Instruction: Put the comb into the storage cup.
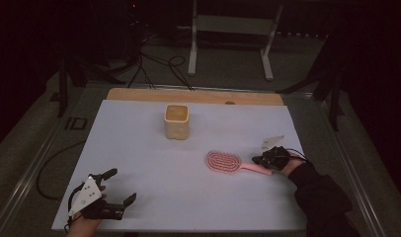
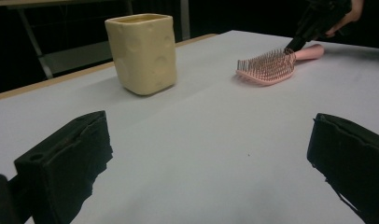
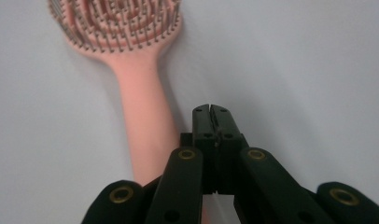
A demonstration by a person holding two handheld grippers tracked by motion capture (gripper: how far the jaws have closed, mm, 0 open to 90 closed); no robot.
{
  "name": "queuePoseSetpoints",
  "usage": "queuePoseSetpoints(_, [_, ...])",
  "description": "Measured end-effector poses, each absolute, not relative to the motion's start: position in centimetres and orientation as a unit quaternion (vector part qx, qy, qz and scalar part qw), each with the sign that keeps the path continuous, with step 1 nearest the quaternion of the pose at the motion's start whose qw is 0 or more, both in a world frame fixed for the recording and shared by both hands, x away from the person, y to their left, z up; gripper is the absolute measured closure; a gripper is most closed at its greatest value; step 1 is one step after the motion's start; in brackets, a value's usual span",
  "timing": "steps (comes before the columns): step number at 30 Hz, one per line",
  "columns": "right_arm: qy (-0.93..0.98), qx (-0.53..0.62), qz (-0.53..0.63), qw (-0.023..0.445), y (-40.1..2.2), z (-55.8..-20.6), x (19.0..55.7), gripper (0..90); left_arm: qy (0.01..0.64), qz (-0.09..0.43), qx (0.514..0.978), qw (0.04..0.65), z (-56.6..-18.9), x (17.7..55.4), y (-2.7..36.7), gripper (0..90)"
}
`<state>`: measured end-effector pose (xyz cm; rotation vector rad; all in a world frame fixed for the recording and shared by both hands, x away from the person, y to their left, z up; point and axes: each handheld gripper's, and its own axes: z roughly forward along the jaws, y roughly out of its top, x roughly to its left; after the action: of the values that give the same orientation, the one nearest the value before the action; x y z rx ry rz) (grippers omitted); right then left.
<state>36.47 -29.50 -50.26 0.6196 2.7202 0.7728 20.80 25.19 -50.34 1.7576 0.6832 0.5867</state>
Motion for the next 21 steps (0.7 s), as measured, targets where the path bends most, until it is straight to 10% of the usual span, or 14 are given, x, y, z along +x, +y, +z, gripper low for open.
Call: queuePoseSetpoints(21, [0.930,0.206,0.284,0.113,-28.6,-49.5,30.9,90.0,0.285,0.248,0.745,0.550,-50.3,20.7,25.0,0.0])
